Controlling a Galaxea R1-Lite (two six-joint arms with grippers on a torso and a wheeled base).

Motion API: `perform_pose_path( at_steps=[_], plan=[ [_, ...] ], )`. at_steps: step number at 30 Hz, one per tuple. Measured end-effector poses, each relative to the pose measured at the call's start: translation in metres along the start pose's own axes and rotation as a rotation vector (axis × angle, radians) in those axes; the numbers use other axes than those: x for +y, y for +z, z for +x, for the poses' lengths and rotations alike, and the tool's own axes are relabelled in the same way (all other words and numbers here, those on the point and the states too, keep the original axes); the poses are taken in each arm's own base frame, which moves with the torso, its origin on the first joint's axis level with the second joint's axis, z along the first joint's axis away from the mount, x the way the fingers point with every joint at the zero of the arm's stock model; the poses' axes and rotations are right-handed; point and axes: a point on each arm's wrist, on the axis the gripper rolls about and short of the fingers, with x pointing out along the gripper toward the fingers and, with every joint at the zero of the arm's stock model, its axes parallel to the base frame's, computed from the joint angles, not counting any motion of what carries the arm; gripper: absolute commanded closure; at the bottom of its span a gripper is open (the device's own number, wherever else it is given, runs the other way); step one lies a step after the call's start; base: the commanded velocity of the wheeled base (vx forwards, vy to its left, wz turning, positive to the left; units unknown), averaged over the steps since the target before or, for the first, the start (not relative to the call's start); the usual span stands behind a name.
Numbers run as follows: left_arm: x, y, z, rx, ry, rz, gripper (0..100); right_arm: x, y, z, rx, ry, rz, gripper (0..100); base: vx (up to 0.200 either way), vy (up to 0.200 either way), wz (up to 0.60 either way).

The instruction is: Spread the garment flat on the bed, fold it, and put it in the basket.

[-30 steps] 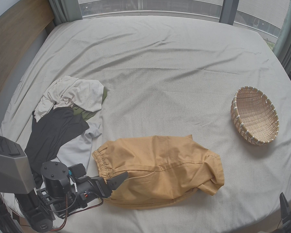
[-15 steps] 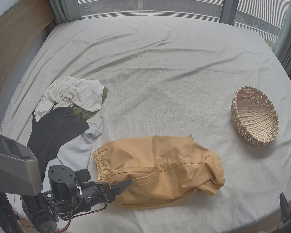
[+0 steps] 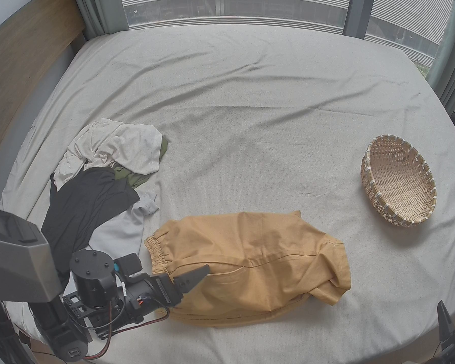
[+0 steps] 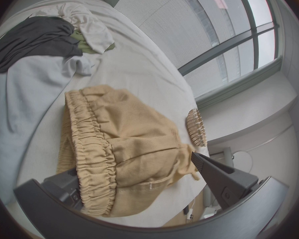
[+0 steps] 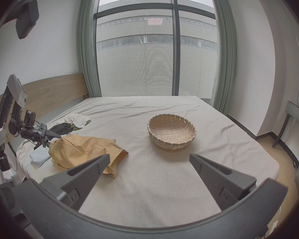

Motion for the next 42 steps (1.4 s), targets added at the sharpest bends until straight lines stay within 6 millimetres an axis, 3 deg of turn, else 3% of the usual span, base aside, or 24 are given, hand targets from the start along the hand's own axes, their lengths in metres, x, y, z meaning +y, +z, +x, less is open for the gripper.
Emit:
perform_pose_path(
  at_steps=[5, 12, 13, 30, 42],
  plan=[
    [-0.012, 0.012, -0.011, -0.047, -0.060, -0.019, 0, 0.000, 0.000, 0.000, 0.000, 0.000, 0.000, 0, 0.000, 0.000, 0.00],
    [-0.014, 0.013, -0.014, -0.054, -0.071, -0.012, 0, 0.000, 0.000, 0.000, 0.001, 0.000, 0.000, 0, 0.000, 0.000, 0.00],
    [-0.014, 0.013, -0.013, -0.052, -0.070, -0.010, 100, 0.000, 0.000, 0.000, 0.001, 0.000, 0.000, 0, 0.000, 0.000, 0.00],
    [-0.011, 0.011, -0.010, -0.044, -0.057, -0.010, 100, 0.000, 0.000, 0.000, 0.000, 0.000, 0.001, 0, 0.000, 0.000, 0.00],
    [-0.018, 0.023, -0.019, -0.107, -0.088, 0.093, 100, 0.000, 0.000, 0.000, 0.000, 0.004, -0.007, 0, 0.000, 0.000, 0.00]
  ],
)
